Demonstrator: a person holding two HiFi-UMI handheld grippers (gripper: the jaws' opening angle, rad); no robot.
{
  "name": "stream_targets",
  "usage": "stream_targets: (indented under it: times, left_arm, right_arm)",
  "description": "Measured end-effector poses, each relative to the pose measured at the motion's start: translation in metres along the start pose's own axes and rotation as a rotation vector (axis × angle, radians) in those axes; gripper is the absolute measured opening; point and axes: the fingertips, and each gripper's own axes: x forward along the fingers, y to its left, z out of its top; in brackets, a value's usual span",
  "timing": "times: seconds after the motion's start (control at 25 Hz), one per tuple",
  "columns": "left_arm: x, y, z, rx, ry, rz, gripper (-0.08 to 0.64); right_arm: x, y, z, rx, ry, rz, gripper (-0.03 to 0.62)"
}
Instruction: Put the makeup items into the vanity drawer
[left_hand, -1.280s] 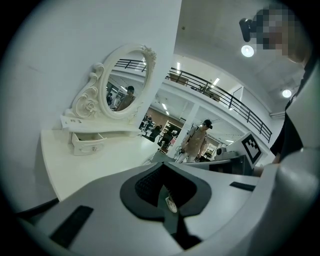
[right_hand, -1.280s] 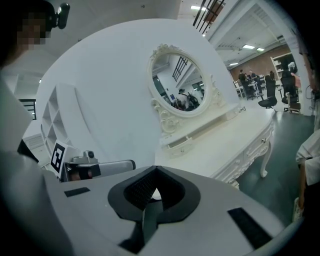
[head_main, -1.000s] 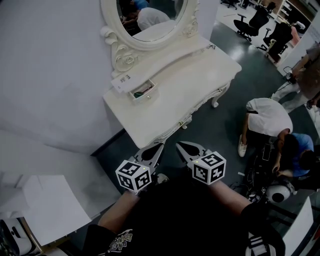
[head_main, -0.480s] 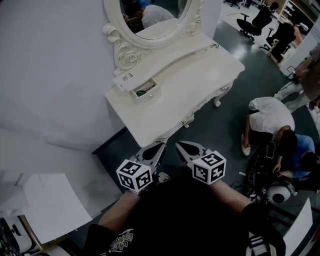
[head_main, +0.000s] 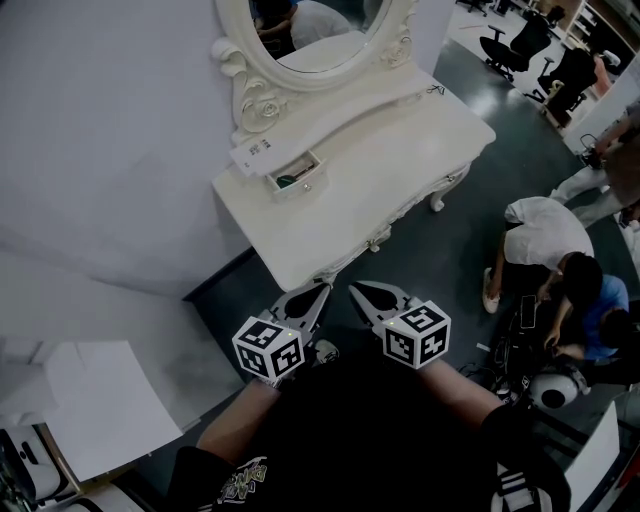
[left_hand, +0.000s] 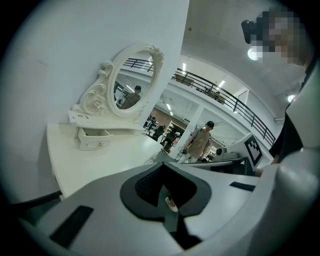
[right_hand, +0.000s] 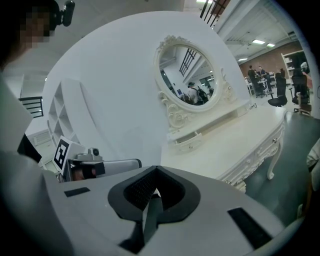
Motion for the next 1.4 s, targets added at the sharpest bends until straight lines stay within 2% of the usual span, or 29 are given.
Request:
stream_targets:
  times: [1.4]
  left_arm:
    - [-0.005, -0.013, -0.003, 0.021, -0.001, -0.011, 0.002]
  right_arm:
    - [-0.012, 0.004, -0.004, -0.004, -0.021, -0.005, 0.029]
